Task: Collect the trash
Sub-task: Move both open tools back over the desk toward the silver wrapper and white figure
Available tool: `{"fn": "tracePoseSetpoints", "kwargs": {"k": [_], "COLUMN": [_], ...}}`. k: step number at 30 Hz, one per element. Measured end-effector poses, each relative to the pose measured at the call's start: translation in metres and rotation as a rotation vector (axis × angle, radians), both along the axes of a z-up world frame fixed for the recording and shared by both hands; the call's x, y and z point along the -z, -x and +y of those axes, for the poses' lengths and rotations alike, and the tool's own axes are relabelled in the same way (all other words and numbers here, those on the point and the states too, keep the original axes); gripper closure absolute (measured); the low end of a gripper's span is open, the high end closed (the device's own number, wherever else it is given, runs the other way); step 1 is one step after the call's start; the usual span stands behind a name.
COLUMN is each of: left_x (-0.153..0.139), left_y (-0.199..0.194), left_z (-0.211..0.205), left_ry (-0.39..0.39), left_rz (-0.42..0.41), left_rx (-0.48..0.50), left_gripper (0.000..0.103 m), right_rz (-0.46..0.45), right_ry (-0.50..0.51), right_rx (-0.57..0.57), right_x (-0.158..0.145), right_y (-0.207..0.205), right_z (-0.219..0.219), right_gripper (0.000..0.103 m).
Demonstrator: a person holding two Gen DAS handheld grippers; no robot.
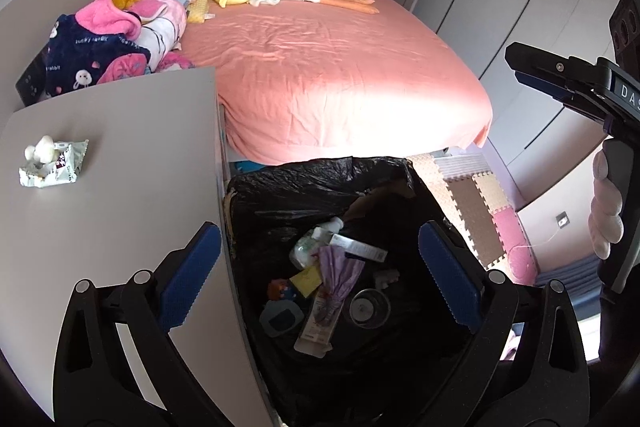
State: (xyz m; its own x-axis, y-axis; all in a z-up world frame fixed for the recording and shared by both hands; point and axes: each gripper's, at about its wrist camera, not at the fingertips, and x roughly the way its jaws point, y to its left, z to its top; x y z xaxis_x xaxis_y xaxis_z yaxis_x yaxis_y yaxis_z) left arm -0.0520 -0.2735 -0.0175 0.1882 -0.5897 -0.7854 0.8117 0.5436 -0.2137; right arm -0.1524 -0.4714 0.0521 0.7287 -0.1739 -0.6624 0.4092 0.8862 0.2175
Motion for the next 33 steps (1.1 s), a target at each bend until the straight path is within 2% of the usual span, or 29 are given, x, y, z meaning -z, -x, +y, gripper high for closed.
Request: {"fn": "tracePoseSetpoints", "kwargs": {"k": [17,33], "left_x": [0.009,0.020], "left_y": [-0.014,-0.046], "left_z": [0.020,0.065], "left_ry": [-0.039,-0.058], "left_rz": [0.015,0.058], "left_rx": [-0.080,-0.269], "left_gripper": [0.007,0.007], "right_rz": [0.037,0.063], "right_ry": [-0.007,0.004], "right_rx": [-0.077,-0.202], "right_x": [0.011,0.030], "right_y": [-0.026,-0.077], "right_z": [0.019,0.060], "right_gripper": [0.023,0.023]}}
